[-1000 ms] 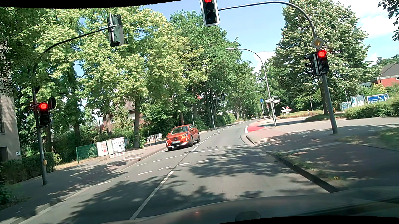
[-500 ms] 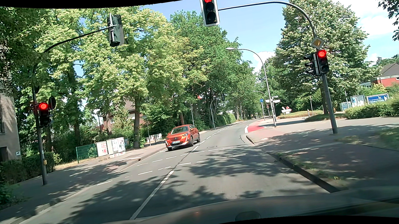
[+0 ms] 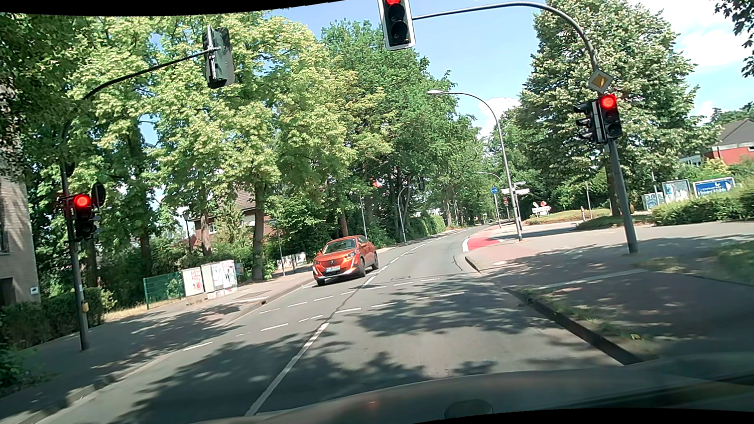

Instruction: Follow the waypoints while adhering to traffic rules and regulations

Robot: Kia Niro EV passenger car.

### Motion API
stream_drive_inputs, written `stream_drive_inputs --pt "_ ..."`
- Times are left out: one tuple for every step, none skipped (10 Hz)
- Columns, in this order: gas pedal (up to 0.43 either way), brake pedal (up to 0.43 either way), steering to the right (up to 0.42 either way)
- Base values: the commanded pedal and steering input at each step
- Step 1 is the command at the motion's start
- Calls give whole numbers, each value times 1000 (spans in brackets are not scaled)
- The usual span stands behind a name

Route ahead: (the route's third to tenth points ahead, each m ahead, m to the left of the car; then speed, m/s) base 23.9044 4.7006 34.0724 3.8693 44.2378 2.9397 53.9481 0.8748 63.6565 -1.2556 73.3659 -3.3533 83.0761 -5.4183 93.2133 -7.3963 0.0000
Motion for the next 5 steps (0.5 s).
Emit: stream_drive_inputs --pt "0 274 6" --pt "0 274 6" --pt "0 274 6" --pt "0 274 6" --pt "0 274 6"
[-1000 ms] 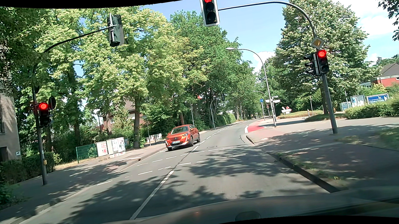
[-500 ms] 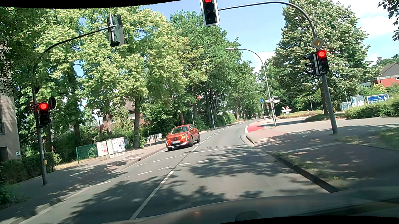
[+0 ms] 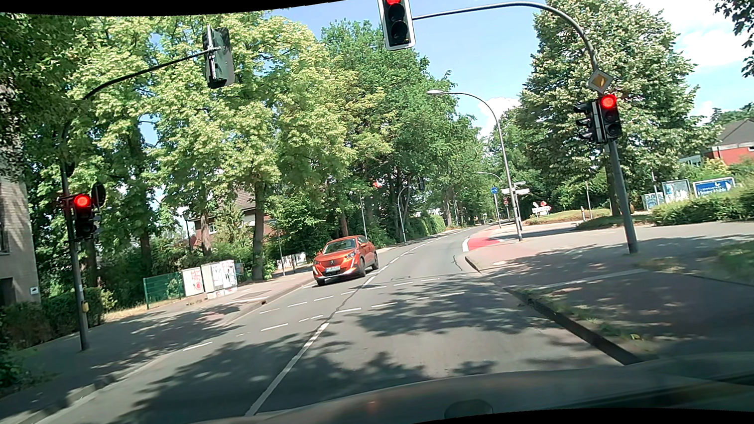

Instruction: Follow the waypoints while adhering to traffic rules and regulations

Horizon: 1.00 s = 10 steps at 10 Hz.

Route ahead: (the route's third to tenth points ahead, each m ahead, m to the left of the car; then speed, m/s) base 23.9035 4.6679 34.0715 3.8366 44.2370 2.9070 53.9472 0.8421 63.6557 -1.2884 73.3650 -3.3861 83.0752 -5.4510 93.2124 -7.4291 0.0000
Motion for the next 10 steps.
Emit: stream_drive_inputs --pt "0 274 6" --pt "0 274 6" --pt "0 274 6" --pt "0 274 6" --pt "0 274 6" --pt "0 274 6" --pt "0 274 6" --pt "0 274 6" --pt "0 274 6" --pt "0 274 6"
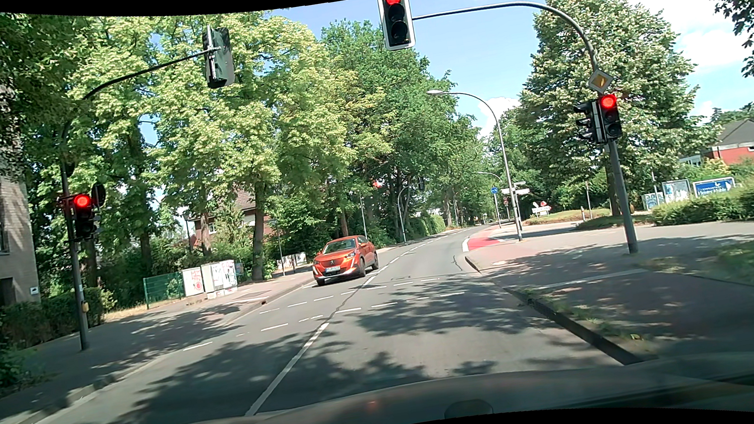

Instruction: Follow the waypoints while adhering to traffic rules and regulations

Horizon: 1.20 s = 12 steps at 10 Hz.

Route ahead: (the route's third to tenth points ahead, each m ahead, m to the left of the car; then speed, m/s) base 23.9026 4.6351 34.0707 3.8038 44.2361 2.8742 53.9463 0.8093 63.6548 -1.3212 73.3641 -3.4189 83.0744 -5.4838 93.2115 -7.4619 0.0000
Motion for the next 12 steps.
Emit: stream_drive_inputs --pt "0 274 6" --pt "0 274 6" --pt "0 274 6" --pt "0 274 6" --pt "0 274 6" --pt "0 274 6" --pt "0 274 6" --pt "0 274 6" --pt "0 274 6" --pt "0 274 6" --pt "0 274 6" --pt "0 274 6"
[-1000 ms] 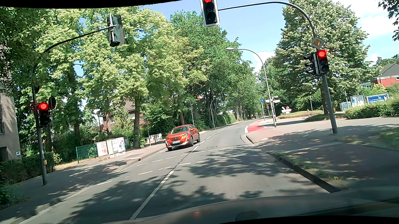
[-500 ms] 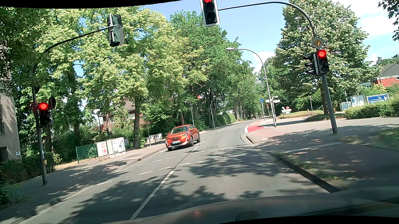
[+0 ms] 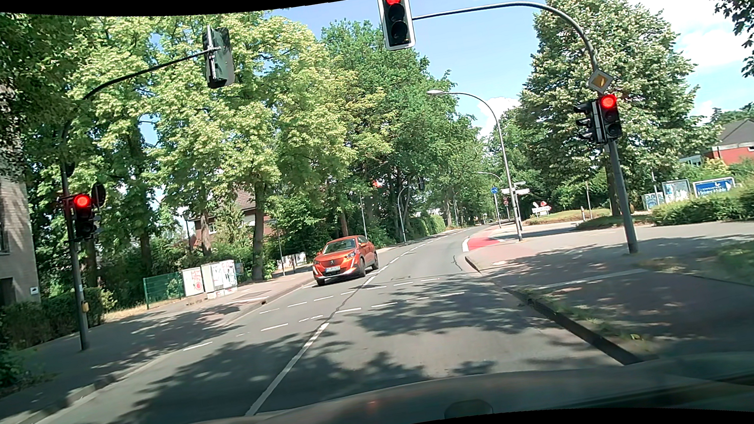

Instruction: Follow the waypoints while adhering to traffic rules and regulations

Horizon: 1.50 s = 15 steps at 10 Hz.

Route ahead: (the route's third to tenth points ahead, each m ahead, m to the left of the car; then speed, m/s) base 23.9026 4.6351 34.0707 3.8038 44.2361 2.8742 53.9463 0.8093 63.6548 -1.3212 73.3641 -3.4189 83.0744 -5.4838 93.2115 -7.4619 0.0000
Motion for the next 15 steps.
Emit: stream_drive_inputs --pt "0 274 6" --pt "0 274 6" --pt "0 274 6" --pt "0 274 6" --pt "0 274 6" --pt "0 274 6" --pt "0 274 6" --pt "0 274 6" --pt "0 274 6" --pt "0 274 6" --pt "0 274 6" --pt "0 274 6" --pt "0 274 6" --pt "0 274 6" --pt "0 274 6"
